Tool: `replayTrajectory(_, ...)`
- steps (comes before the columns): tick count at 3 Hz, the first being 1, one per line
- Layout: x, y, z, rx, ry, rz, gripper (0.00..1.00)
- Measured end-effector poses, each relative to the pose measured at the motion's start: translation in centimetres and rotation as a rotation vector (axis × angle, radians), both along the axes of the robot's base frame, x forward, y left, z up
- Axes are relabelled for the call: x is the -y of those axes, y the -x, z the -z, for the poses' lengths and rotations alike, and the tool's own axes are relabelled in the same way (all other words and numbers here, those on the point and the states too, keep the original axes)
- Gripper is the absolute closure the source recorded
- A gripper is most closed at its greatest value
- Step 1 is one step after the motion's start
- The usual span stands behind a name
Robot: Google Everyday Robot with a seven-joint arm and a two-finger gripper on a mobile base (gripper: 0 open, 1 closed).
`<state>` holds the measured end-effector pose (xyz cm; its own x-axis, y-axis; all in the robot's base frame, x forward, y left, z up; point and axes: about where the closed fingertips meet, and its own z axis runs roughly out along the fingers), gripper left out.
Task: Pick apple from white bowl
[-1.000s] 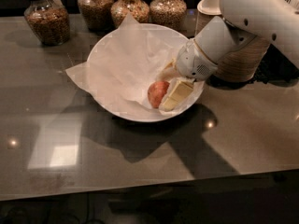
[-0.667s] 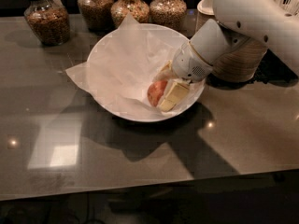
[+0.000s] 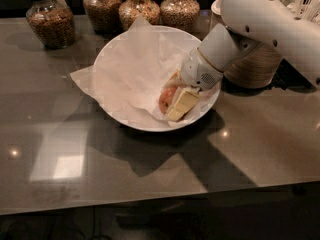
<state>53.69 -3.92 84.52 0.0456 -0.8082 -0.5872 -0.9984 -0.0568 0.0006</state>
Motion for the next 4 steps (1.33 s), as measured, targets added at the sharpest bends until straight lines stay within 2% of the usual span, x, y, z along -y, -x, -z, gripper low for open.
replayTrajectory(2,0.0,0.0,0.0,0.0,0.0,0.0,0.99)
replayTrajectory(3,0.0,0.2,-0.3,0.0,-0.031,-0.004,1.0)
replayTrajectory(4,0.4,0.9,-1.7,0.007,-0.137,-0.004,1.0)
